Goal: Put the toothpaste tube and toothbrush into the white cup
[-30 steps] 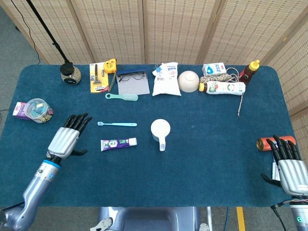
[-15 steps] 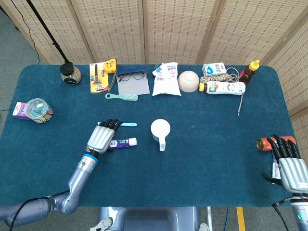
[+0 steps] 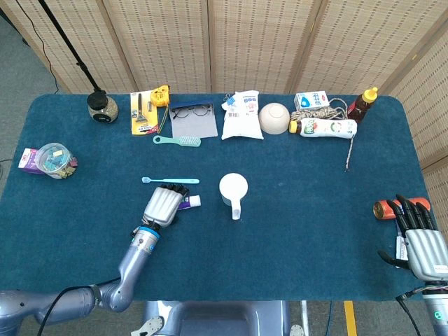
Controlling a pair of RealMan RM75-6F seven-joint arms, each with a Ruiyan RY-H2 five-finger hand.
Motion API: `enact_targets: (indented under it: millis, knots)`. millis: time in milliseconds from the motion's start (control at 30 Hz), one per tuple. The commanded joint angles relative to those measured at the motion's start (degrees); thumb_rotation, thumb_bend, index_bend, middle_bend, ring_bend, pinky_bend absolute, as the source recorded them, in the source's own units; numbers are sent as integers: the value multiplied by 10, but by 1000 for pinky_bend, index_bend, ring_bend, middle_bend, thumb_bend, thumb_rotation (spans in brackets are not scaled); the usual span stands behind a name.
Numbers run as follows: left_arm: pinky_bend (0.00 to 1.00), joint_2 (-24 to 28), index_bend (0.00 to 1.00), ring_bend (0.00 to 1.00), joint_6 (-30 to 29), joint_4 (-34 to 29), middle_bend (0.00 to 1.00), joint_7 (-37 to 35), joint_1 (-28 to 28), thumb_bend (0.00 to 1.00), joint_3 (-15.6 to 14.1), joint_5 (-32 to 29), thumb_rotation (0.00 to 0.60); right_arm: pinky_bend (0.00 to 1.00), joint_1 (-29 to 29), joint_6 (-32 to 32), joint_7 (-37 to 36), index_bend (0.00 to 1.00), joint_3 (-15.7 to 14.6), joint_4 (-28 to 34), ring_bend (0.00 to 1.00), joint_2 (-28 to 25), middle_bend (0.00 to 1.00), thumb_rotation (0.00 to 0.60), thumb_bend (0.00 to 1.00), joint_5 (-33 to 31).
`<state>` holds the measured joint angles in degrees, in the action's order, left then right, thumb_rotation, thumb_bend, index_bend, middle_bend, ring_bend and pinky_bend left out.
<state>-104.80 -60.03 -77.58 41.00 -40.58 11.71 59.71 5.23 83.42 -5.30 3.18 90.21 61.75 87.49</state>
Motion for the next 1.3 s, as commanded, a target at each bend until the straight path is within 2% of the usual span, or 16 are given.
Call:
enact_targets:
  millis: [33, 367, 467, 867, 1133, 1300]
  knots:
    - [447, -9, 386, 344, -6, 6, 377, 19, -4, 145, -4, -11, 600, 0, -1, 2, -1, 0, 1, -1, 0, 0, 0, 600, 0, 0]
    - [607, -15, 493, 484, -21, 9, 470, 32, -10, 339, -3, -26, 600, 0, 0, 2, 9, 0, -4, 0, 0, 4, 0, 600, 0, 6]
    - [628, -14, 523, 510, -26, 9, 495, 32, -9, 363, -7, -21, 600, 0, 0, 1, 11, 0, -4, -1, 0, 5, 0, 600, 0, 6]
    - [640, 14, 541, 526, -38, -19, 507, -1, 2, 372, -11, -5, 600, 0, 1, 0, 15, 0, -6, -2, 0, 5, 0, 600, 0, 5]
    - [640, 63, 550, 533, -65, -67, 512, -96, 20, 373, 2, 51, 600, 0, 2, -3, 19, 0, -7, -4, 0, 6, 0, 600, 0, 5]
    - [640, 92, 555, 535, -74, -93, 516, -127, 25, 373, 10, 70, 600, 0, 2, -4, 23, 0, -8, -2, 0, 7, 0, 600, 0, 6]
